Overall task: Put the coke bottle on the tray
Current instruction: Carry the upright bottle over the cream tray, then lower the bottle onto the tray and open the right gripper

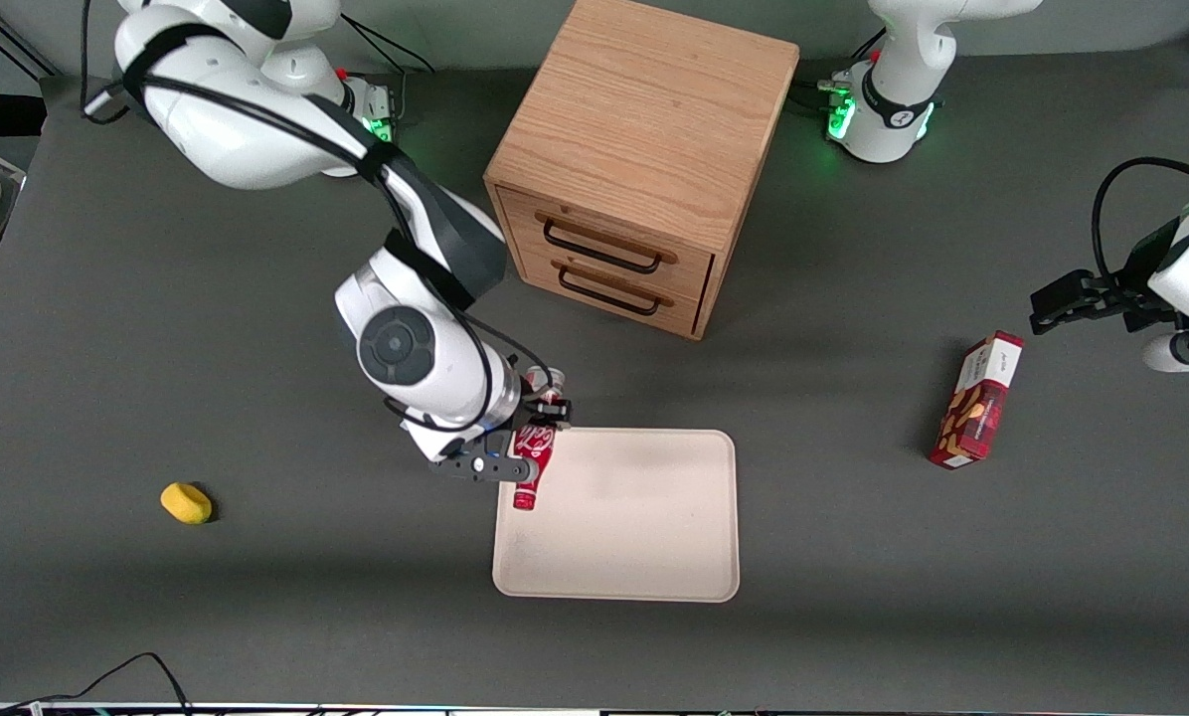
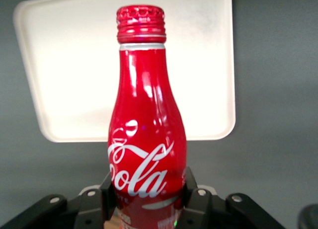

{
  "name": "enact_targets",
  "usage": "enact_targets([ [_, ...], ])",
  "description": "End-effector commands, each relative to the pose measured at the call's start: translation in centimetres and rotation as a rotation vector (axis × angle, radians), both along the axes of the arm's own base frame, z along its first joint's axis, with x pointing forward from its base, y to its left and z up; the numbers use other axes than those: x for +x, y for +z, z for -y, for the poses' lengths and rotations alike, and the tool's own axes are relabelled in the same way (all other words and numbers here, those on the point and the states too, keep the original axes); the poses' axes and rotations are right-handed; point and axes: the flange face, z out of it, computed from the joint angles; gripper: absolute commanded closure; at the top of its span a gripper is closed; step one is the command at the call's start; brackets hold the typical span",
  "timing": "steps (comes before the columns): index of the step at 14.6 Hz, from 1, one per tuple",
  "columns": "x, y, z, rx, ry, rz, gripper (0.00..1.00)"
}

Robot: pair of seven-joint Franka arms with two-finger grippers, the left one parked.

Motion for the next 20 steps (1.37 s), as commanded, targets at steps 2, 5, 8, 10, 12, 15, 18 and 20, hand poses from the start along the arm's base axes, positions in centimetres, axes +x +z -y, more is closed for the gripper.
enact_targets([
  [2, 1.6, -3.4, 1.0, -0.037, 0.047, 0.02, 1.0],
  [5, 2.9, -6.8, 2.3, -0.042, 0.021, 0.045, 1.0],
  [8, 3.8, -10.1, 2.9, -0.046, 0.038, 0.092, 1.0],
  [10, 3.9, -11.0, 3.1, -0.04, 0.066, 0.099, 1.0],
  [12, 3.8, -11.8, 2.8, -0.038, 0.067, 0.093, 1.0],
  [15, 4.2, -13.2, 3.4, -0.038, 0.055, 0.11, 1.0],
  [18, 4.2, -13.8, 3.6, -0.041, 0.052, 0.104, 1.0],
  [20, 4.2, -14.2, 3.5, -0.032, 0.048, 0.11, 1.0],
])
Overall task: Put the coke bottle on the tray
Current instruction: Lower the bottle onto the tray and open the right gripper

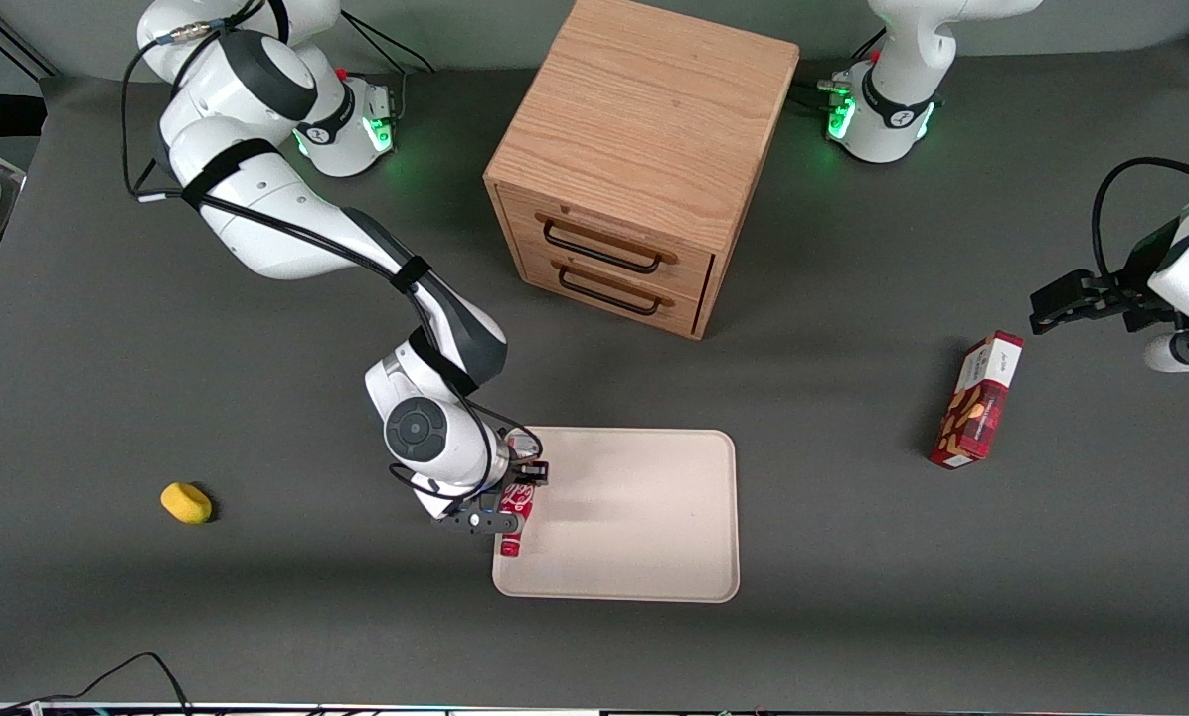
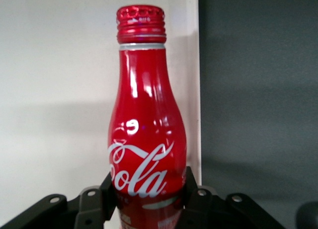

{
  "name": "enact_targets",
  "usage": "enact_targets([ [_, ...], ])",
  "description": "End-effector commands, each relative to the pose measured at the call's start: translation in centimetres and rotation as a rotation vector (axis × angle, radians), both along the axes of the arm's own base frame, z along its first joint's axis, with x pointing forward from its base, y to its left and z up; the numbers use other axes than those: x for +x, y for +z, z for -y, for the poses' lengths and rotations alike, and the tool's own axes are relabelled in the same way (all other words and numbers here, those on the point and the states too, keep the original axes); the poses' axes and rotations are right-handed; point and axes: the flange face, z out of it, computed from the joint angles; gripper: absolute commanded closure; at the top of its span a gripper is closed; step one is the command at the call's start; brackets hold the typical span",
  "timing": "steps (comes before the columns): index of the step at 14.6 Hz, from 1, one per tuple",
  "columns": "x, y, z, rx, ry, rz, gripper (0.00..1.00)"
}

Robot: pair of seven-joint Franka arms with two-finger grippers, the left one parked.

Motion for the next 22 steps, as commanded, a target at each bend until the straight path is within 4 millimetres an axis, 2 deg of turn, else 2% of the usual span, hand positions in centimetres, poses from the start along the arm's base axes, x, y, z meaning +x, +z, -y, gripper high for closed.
enact_targets([
  [1, 0.7, 0.2, -0.5, 0.009, 0.017, 0.039, 1.0],
  [3, 0.6, 0.2, -0.7, 0.011, 0.013, 0.04, 1.0],
  [4, 0.6, 0.2, -0.7, 0.012, 0.011, 0.041, 0.81],
  [5, 0.6, 0.2, -0.7, 0.012, 0.012, 0.039, 0.49],
  [6, 0.4, 0.0, -0.8, 0.007, 0.023, 0.04, 0.0],
  [8, 0.1, 0.1, -1.7, -0.001, 0.042, 0.06, 0.0],
  [22, 0.0, -0.1, -1.7, -0.005, 0.044, 0.058, 0.0],
])
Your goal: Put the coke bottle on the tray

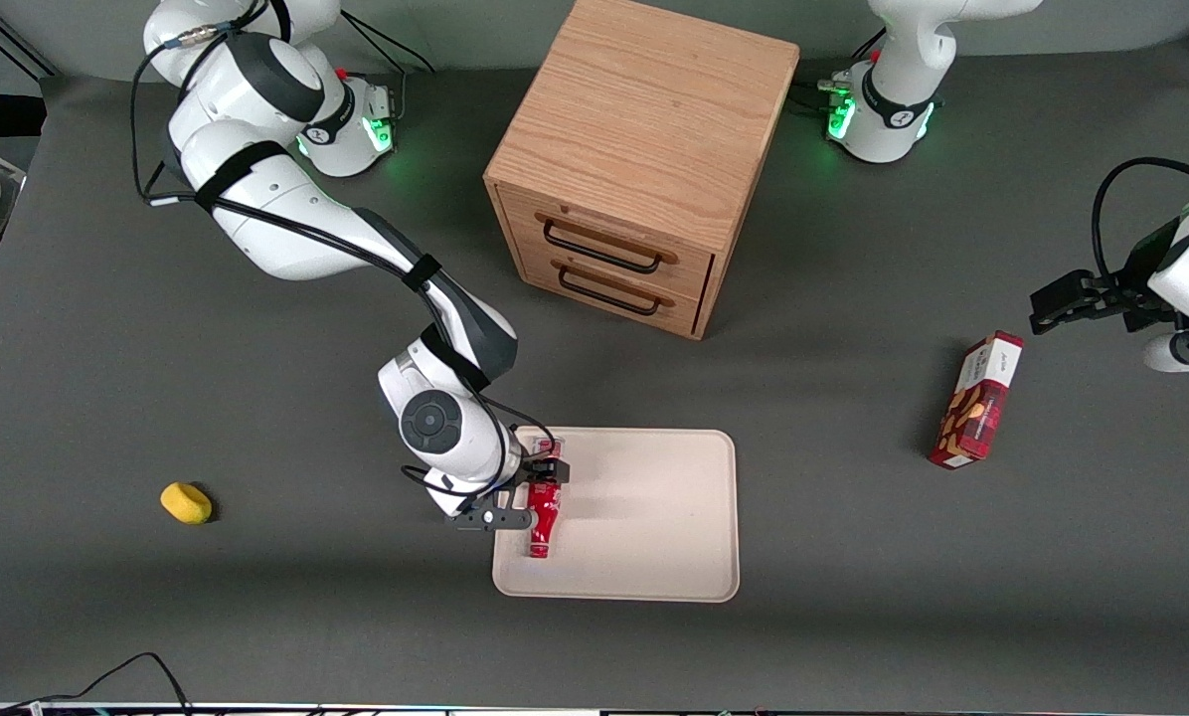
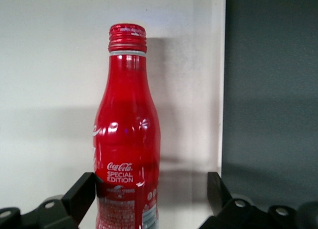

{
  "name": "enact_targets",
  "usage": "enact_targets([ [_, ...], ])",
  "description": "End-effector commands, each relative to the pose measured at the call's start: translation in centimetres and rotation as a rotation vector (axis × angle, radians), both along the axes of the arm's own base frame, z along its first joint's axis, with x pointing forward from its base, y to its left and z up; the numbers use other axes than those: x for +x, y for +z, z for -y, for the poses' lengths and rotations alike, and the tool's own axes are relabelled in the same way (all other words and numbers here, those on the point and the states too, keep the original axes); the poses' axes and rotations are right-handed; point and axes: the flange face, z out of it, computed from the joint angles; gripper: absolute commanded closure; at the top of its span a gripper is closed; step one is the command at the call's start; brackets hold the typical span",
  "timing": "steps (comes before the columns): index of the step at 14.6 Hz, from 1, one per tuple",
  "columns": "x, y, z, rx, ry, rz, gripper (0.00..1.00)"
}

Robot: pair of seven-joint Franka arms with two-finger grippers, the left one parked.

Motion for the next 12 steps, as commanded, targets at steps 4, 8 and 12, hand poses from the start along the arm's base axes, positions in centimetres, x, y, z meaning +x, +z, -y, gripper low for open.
enact_targets([
  [4, 1.0, 5.0, -0.5, 0.01, 0.013, 0.067, 0.0],
  [8, -0.2, 15.5, 0.5, -0.072, 0.028, 0.05, 0.0],
  [12, -2.9, 29.4, 6.1, -0.136, -0.058, -0.02, 0.0],
])
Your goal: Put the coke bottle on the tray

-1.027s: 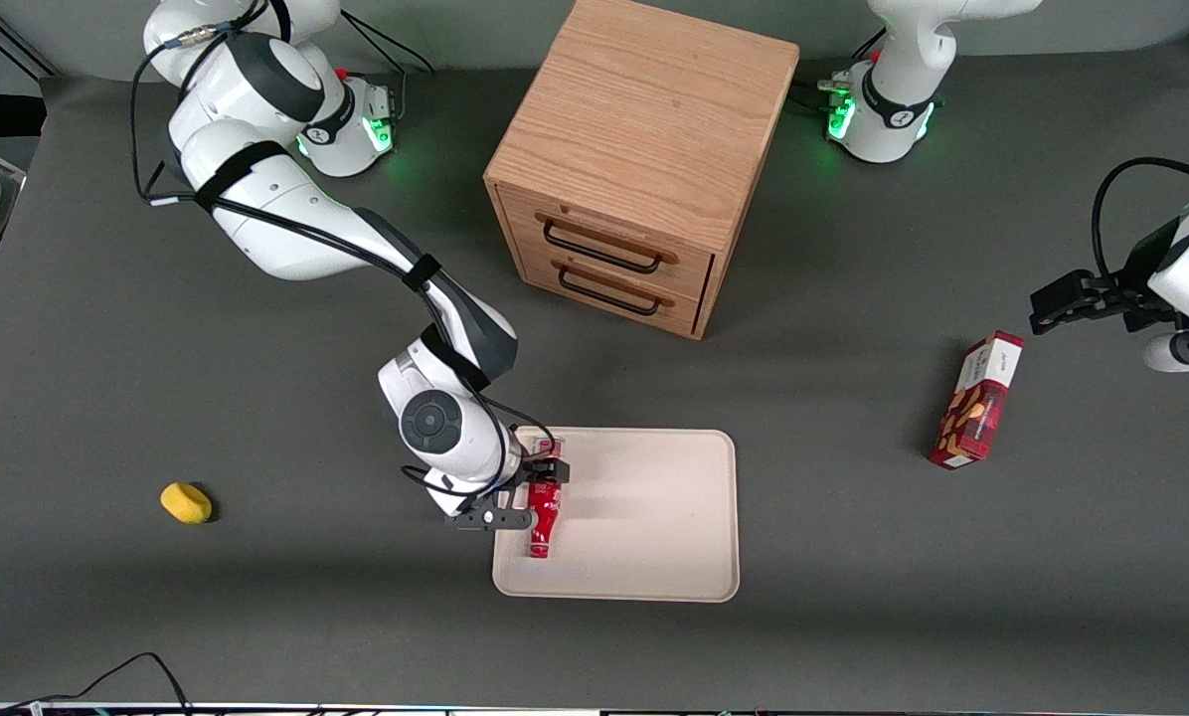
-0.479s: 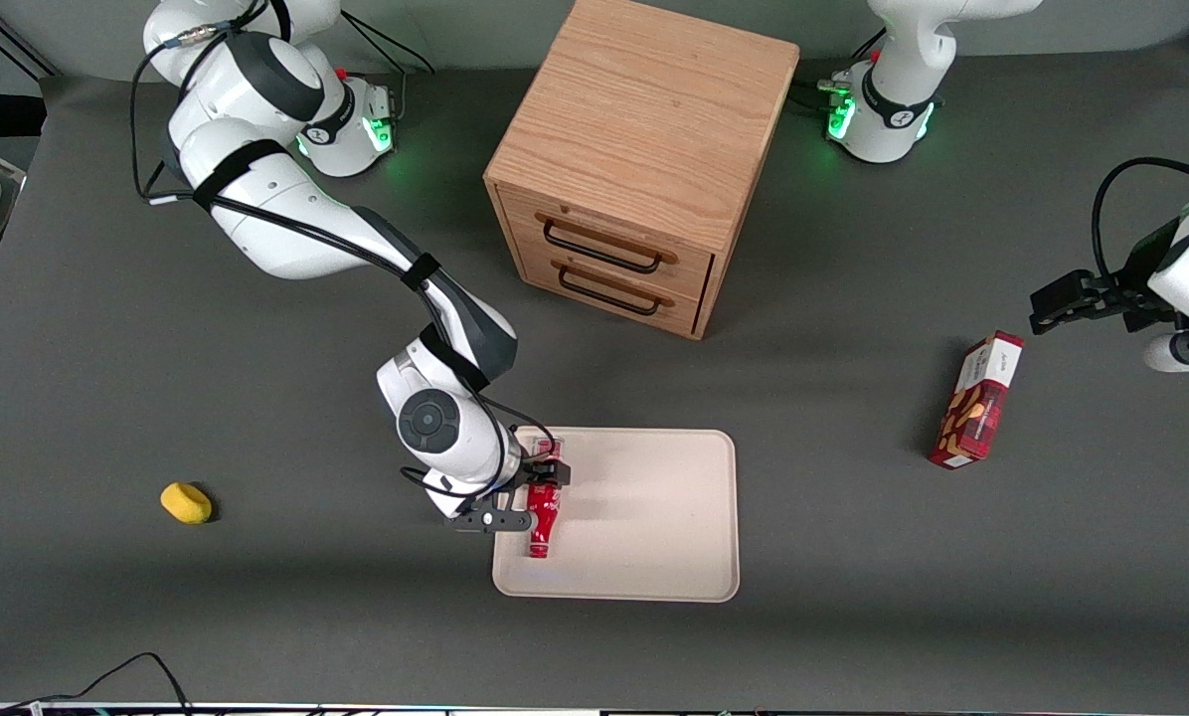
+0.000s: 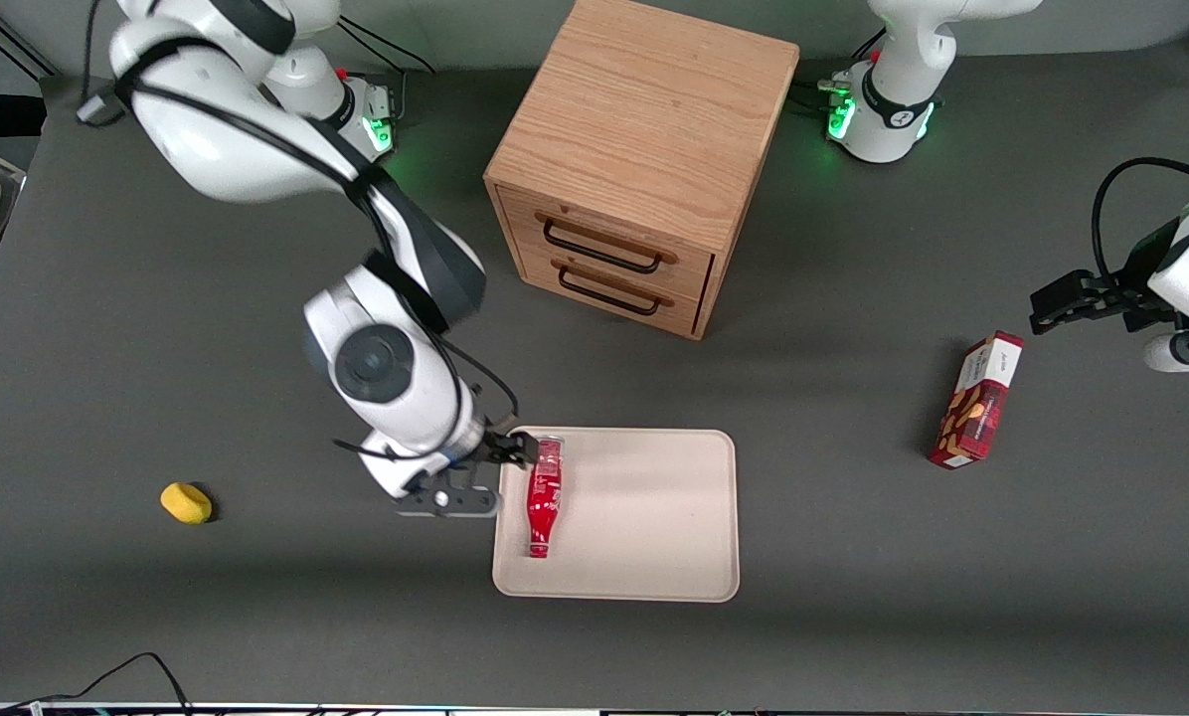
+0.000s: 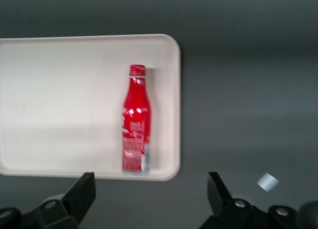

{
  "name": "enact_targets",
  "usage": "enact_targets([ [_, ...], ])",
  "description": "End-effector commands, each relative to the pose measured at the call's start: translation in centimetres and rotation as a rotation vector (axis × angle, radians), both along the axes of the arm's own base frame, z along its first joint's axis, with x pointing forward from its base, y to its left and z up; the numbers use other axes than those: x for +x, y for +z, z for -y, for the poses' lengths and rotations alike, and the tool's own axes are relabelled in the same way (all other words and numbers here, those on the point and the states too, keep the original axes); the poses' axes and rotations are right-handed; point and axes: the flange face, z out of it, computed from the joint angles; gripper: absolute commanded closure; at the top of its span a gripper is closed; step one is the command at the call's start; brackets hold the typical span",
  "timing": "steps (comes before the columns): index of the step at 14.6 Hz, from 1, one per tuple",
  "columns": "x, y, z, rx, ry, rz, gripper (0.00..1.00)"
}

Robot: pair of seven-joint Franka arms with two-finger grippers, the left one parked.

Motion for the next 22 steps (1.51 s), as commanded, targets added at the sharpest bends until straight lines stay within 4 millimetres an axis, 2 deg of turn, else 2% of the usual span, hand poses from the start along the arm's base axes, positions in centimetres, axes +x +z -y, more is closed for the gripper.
enact_targets([
  [1, -2.7, 9.8, 5.4, 0.002, -0.076, -0.041, 0.0],
  [3, -4.5, 14.7, 10.4, -0.05, -0.15, -0.089, 0.0],
  [4, -6.1, 17.2, 12.0, -0.076, -0.176, -0.111, 0.0],
  [6, -9.9, 22.2, 14.1, -0.104, -0.204, -0.134, 0.0],
  [7, -11.3, 24.3, 16.0, -0.092, -0.238, -0.136, 0.0],
  [9, -14.0, 26.3, 20.4, -0.067, -0.27, -0.171, 0.0],
  [12, -16.9, 26.3, 26.3, -0.013, -0.295, -0.192, 0.0],
  [14, -18.4, 25.3, 27.7, -0.007, -0.29, -0.182, 0.0],
  [16, -19.9, 23.4, 28.1, 0.0, -0.286, -0.154, 0.0],
  [18, -21.1, 22.4, 28.2, 0.003, -0.289, -0.134, 0.0],
  [22, -20.9, 23.5, 28.2, 0.006, -0.307, -0.122, 0.0],
])
